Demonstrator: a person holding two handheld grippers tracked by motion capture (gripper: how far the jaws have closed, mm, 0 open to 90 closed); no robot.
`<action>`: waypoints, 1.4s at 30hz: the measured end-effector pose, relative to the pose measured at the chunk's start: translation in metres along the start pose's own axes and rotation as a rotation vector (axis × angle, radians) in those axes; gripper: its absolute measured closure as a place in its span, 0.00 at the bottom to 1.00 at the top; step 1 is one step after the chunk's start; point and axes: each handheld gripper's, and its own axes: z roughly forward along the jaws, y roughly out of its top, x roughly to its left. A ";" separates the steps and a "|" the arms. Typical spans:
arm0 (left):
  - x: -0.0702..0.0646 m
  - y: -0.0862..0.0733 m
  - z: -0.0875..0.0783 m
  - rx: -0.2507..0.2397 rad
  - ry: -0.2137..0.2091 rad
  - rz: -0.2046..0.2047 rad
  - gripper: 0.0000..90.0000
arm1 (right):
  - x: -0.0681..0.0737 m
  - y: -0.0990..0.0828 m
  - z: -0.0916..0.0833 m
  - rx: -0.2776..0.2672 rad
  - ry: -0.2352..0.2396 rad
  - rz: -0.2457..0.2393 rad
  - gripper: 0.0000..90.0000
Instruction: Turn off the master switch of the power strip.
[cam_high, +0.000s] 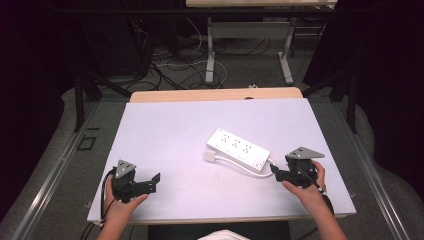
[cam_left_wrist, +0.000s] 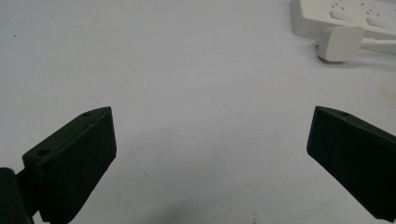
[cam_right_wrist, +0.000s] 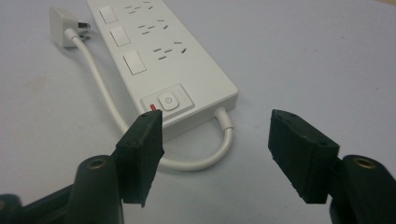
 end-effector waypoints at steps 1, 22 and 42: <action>0.000 0.000 0.000 0.001 0.000 0.001 0.02 | 0.001 0.001 0.000 0.009 0.005 0.011 0.41; 0.001 0.000 0.000 -0.001 -0.001 -0.008 0.02 | 0.013 0.028 0.012 0.024 0.073 -0.004 0.57; 0.003 -0.001 0.000 0.007 0.006 -0.012 0.04 | 0.023 0.037 0.032 0.055 0.098 -0.030 0.83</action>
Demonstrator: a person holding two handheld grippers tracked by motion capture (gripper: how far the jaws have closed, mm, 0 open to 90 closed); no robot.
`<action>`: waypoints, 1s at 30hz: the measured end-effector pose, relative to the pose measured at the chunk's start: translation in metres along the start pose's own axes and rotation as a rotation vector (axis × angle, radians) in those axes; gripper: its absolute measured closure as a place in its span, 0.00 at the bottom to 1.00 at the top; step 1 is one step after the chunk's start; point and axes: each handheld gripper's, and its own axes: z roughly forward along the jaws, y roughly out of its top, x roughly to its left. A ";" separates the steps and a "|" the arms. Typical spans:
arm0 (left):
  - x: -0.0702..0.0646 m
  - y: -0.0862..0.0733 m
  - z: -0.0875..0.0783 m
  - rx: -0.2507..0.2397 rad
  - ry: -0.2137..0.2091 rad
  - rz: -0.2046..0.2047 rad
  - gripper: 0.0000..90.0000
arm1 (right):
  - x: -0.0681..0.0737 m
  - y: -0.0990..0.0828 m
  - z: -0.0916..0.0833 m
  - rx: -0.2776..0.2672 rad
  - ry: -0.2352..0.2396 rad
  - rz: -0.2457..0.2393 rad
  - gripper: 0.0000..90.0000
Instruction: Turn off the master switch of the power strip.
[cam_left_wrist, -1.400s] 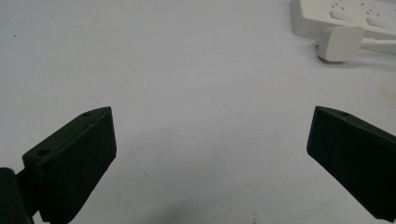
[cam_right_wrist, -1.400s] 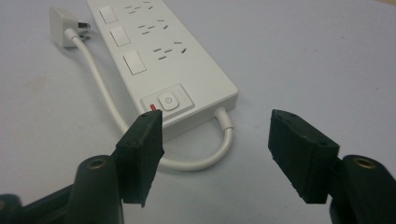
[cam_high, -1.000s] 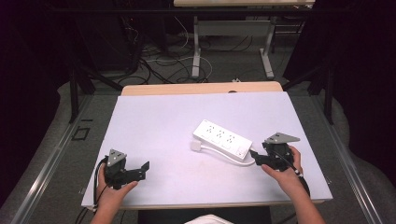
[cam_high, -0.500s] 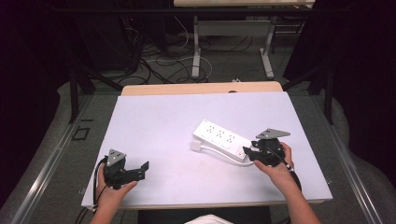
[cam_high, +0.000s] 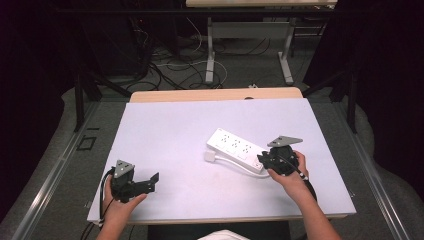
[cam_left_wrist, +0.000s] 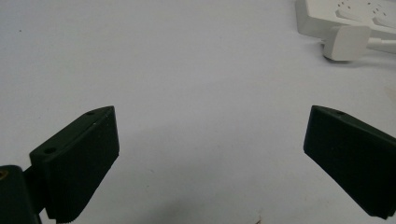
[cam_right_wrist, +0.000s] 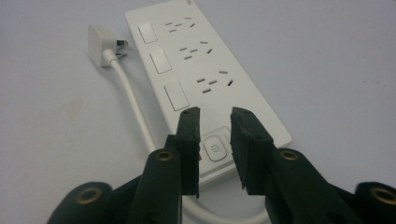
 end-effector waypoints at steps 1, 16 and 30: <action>0.000 0.000 0.000 0.001 0.000 0.000 0.04 | 0.000 0.000 0.001 0.003 -0.001 0.000 0.84; 0.000 0.000 0.000 0.003 -0.002 0.000 0.04 | -0.004 0.001 0.013 0.038 0.011 0.014 1.00; 0.000 0.000 0.000 0.000 -0.002 0.001 0.04 | -0.010 -0.007 0.026 0.070 0.010 0.035 1.00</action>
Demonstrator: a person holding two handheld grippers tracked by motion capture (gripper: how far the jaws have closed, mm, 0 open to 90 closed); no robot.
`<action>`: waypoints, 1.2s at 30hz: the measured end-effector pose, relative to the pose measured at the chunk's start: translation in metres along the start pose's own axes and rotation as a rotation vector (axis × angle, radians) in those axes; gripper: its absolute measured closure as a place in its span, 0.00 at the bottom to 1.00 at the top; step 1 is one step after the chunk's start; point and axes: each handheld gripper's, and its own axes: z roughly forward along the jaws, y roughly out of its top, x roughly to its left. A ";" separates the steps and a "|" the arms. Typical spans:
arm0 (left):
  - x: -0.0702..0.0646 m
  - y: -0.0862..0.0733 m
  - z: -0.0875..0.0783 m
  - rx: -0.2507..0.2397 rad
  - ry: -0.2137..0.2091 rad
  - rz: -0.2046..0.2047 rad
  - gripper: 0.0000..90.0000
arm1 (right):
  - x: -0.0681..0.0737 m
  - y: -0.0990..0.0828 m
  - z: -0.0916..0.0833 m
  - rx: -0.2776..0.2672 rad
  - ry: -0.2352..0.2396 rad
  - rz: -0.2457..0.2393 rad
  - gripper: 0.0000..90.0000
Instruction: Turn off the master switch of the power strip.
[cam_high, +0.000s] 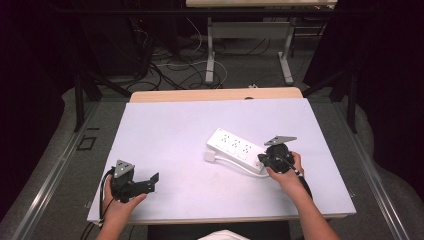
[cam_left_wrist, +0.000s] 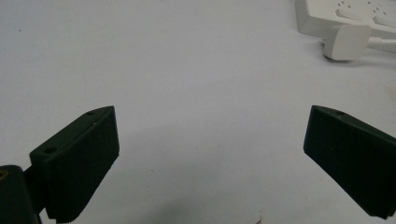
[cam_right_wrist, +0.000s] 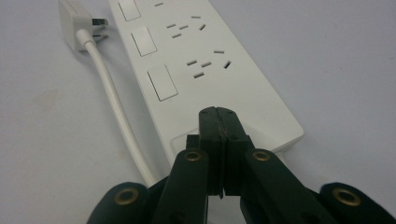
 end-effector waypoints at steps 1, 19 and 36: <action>0.000 0.000 0.000 0.002 -0.001 0.001 0.04 | 0.000 0.000 0.001 0.004 0.003 0.001 1.00; 0.000 0.000 -0.001 0.004 0.001 0.002 0.04 | 0.001 -0.004 0.009 0.017 0.011 -0.003 1.00; -0.001 0.000 -0.001 -0.001 0.006 0.005 0.05 | 0.003 -0.006 0.010 0.014 -0.004 -0.040 1.00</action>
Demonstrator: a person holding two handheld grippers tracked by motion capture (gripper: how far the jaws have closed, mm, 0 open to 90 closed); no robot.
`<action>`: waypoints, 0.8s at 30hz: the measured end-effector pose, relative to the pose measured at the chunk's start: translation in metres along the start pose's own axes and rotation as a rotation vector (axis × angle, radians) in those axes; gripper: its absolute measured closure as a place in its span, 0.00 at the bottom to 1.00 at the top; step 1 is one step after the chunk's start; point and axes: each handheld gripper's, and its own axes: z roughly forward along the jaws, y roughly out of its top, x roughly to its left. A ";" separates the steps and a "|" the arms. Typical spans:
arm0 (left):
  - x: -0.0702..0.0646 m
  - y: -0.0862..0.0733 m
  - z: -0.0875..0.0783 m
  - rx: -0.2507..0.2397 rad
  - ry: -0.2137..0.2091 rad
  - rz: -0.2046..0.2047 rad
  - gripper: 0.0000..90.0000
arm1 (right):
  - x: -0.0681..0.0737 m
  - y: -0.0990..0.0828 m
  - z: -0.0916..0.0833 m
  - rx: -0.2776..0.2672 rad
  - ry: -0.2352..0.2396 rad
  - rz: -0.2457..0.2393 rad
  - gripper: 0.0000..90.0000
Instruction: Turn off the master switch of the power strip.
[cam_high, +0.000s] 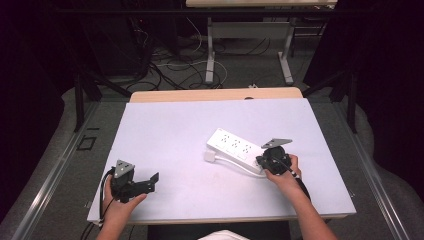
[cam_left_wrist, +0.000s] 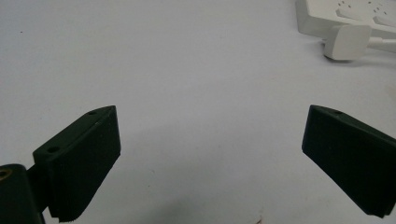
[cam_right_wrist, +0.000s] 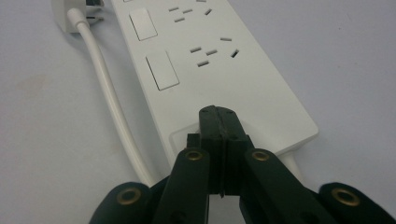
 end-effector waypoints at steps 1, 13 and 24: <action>0.000 0.000 0.000 -0.001 0.001 -0.001 0.05 | 0.000 0.000 0.000 0.000 0.000 0.000 1.00; 0.001 0.000 0.000 0.004 -0.002 -0.002 0.05 | -0.005 0.000 -0.002 -0.013 0.026 0.050 0.98; 0.000 0.000 0.001 0.008 -0.001 0.000 0.05 | -0.005 0.000 -0.002 -0.014 0.028 0.053 0.95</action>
